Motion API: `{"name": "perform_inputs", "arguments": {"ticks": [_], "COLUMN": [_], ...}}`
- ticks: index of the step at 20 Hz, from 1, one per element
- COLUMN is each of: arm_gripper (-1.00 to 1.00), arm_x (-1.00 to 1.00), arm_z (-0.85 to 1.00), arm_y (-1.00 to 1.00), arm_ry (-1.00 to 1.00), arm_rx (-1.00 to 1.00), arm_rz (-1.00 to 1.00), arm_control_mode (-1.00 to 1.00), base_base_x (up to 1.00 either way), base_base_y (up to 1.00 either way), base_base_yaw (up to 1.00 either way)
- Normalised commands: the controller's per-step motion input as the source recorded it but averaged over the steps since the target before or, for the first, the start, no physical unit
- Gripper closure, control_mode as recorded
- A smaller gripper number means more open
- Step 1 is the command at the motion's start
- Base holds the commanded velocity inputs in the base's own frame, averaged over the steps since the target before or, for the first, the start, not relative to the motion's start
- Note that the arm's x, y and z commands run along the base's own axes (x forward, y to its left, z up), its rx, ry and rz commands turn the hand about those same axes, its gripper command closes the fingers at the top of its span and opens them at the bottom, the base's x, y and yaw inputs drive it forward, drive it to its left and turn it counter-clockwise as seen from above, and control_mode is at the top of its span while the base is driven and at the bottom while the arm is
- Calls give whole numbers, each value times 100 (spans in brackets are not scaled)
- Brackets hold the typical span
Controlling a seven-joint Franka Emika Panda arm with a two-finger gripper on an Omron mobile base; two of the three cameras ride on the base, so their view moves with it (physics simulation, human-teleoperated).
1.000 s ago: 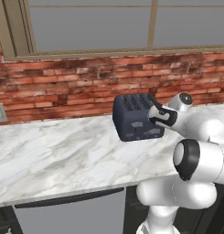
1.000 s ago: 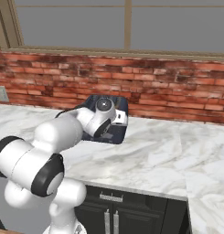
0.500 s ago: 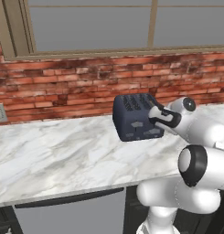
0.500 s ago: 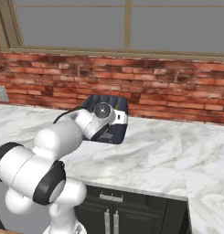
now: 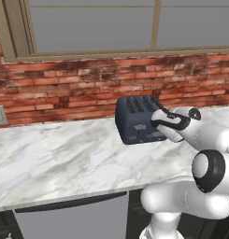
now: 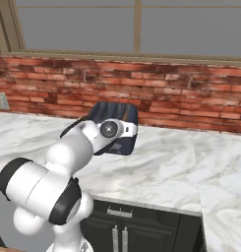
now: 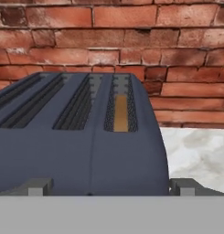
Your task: Start the toaster. Once the lever pops up, take the bread to the plate on the dining counter.
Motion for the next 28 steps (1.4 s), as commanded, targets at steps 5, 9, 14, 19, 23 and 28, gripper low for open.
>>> {"name": "perform_inputs", "arguments": {"ticks": [5,9,14,19,23,28], "arm_gripper": [-100,-100,-100,-100,-100,-100], "arm_x": [4,8,5,7,8,10], "arm_z": [0,3,20,39,50,28], "arm_y": [0,0,0,0,0,0], "arm_ry": [-9,-6,-2,0,0,3], "arm_rx": [0,0,0,0,0,0], "arm_rz": [-1,0,0,0,0,0], "arm_control_mode": [-100,-100,-100,-100,-100,-100], "base_base_x": [0,0,0,0,0,0], "base_base_y": [0,0,0,0,0,0], "base_base_yaw": [0,0,0,0,0,0]}}
